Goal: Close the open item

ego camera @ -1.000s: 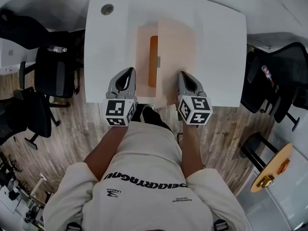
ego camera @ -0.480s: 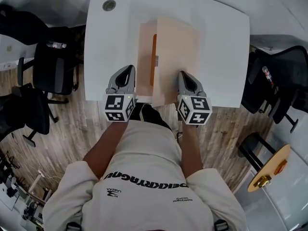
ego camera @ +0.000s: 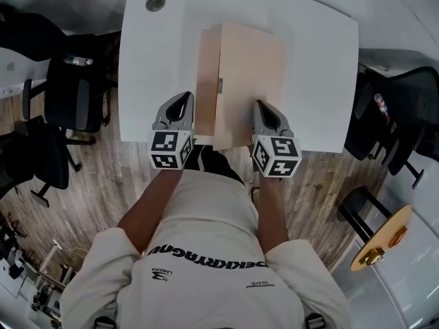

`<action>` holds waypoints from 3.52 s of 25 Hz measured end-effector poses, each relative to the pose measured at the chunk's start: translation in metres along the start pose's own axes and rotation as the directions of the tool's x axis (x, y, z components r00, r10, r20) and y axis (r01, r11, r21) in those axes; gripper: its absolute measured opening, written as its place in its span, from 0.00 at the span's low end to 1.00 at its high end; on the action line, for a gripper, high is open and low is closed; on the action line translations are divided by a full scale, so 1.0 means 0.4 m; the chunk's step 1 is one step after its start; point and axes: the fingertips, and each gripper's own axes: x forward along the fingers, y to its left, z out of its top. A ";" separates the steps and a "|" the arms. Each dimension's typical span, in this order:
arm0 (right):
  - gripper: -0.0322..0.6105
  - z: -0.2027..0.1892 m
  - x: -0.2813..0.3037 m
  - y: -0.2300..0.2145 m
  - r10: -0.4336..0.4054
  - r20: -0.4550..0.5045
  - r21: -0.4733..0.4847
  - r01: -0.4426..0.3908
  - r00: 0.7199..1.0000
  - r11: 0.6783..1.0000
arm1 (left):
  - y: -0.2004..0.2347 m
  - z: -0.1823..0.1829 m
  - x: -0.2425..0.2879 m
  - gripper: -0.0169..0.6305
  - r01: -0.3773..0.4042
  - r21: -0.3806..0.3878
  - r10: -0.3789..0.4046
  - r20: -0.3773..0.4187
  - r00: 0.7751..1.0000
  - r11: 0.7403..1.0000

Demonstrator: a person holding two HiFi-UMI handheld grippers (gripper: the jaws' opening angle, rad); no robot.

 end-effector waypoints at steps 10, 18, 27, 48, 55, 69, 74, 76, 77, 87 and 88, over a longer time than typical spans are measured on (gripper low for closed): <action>0.05 -0.009 0.009 0.010 -0.002 -0.024 -0.010 0.002 1.000 1.000 | 0.018 -0.040 0.017 0.03 0.002 -0.008 -0.002 -0.045 0.999 1.000; 0.05 -0.018 0.024 0.018 -0.003 -0.045 -0.022 0.002 0.999 1.000 | 0.030 -0.084 0.034 0.03 0.017 -0.033 -0.020 -0.092 0.996 0.999; 0.05 -0.025 0.045 0.029 0.004 -0.071 -0.021 -0.005 0.998 1.000 | 0.042 -0.098 0.060 0.03 0.029 -0.048 -0.034 -0.117 0.992 0.998; 0.05 -0.044 0.068 0.042 0.013 -0.108 -0.024 -0.016 0.994 1.000 | 0.035 -0.115 0.075 0.03 0.052 -0.055 -0.059 -0.137 0.989 0.997; 0.05 -0.050 0.080 0.047 0.018 -0.123 -0.031 -0.022 0.992 0.999 | 0.040 -0.116 0.081 0.03 0.052 -0.060 -0.060 -0.135 0.989 0.997; 0.05 -0.064 0.103 0.056 0.037 -0.160 -0.035 -0.043 0.986 0.998 | 0.045 -0.117 0.087 0.03 0.049 -0.070 -0.058 -0.133 0.989 0.996; 0.05 -0.073 0.113 0.059 0.045 -0.178 -0.040 -0.053 0.983 0.998 | 0.048 -0.117 0.093 0.03 0.053 -0.083 -0.064 -0.133 0.989 0.995; 0.05 -0.074 0.112 0.059 0.049 -0.183 -0.040 -0.057 0.982 0.998 | 0.046 -0.116 0.092 0.03 0.055 -0.081 -0.066 -0.134 0.989 0.995; 0.05 -0.075 0.111 0.059 0.050 -0.186 -0.039 -0.059 0.981 0.998 | 0.045 -0.115 0.091 0.03 0.056 -0.080 -0.066 -0.135 0.989 0.995; 0.05 -0.084 0.126 0.067 0.063 -0.209 -0.037 -0.072 0.976 0.997 | 0.052 -0.115 0.094 0.03 0.051 -0.077 -0.061 -0.136 0.989 0.996; 0.05 -0.084 0.127 0.067 0.063 -0.210 -0.038 -0.073 0.976 0.997 | 0.053 -0.115 0.095 0.03 0.051 -0.076 -0.061 -0.136 0.989 0.996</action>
